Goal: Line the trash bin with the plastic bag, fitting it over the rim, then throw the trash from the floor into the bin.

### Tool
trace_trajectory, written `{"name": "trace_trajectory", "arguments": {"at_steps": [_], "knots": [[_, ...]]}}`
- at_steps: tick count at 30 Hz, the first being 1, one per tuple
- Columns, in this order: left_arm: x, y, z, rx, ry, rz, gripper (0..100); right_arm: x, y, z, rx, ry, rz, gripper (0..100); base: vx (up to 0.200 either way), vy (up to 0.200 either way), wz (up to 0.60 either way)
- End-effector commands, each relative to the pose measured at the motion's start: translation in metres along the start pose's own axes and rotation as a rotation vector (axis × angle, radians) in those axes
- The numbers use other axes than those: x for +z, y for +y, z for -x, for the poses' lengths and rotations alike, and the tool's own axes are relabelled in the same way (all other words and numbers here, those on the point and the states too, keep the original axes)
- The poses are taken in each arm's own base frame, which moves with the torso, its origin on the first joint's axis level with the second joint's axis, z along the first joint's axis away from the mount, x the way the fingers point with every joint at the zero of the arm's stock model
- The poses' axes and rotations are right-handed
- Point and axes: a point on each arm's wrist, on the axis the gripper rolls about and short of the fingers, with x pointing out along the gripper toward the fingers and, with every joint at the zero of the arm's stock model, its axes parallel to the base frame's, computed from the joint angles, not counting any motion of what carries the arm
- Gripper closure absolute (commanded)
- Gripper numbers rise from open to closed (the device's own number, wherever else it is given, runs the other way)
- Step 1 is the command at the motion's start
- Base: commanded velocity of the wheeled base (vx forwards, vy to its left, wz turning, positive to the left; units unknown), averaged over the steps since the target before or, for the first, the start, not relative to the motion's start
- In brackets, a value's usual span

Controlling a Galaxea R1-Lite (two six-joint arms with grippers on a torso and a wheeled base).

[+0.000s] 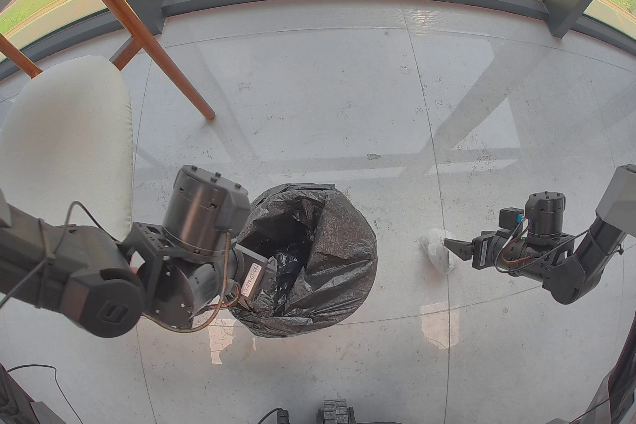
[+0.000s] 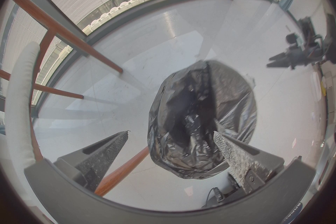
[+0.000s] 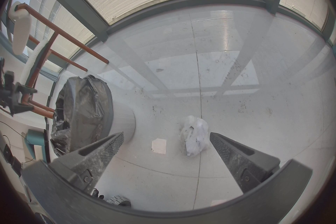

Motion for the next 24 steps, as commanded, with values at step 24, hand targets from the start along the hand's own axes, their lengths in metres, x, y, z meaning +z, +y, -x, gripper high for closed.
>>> {"name": "trace_trajectory", "arguments": {"at_steps": [24], "knots": [[0.008, 0.078, 0.144, 0.016, -0.598, 0.308, 0, -0.065, -0.030, -0.107, -0.071, 0.128, 0.031, 0, 0.000, 0.000, 0.00]]}}
